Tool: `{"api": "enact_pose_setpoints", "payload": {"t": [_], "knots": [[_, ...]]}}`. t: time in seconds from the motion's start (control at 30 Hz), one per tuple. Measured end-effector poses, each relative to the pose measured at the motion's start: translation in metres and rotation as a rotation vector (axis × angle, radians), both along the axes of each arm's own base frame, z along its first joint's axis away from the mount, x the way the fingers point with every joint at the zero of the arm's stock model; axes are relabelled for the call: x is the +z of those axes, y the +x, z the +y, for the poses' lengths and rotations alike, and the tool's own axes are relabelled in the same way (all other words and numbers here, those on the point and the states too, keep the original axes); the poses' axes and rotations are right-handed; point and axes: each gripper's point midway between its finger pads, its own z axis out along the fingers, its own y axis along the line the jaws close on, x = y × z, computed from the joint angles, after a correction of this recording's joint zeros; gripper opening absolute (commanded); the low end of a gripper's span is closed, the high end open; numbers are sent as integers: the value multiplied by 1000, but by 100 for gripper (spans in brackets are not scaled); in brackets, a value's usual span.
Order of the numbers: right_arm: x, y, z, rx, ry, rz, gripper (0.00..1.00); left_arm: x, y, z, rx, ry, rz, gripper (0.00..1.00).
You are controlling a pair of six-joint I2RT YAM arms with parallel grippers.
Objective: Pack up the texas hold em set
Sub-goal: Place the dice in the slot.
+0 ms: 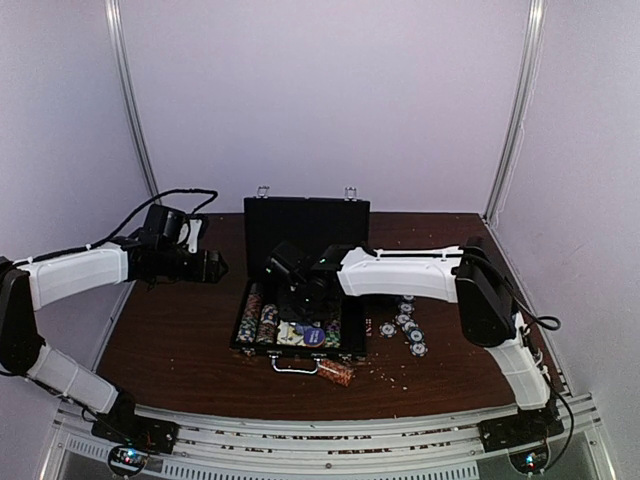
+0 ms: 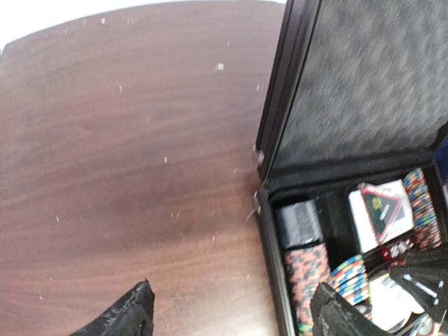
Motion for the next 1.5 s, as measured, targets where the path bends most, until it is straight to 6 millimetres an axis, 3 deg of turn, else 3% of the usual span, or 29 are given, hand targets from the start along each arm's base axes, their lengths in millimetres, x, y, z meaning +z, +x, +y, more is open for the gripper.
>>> {"api": "enact_pose_setpoints", "payload": {"t": [0.1, 0.5, 1.5], "knots": [[-6, 2, 1, -2, -7, 5, 0, -10, -5, 3, 3, 17, 24, 79], [-14, 16, -7, -33, -11, 19, 0, -10, -4, 3, 3, 19, 18, 80], [-22, 19, -2, -48, -15, 61, 0, -14, -4, 2, -1, 20, 29, 80]]}}
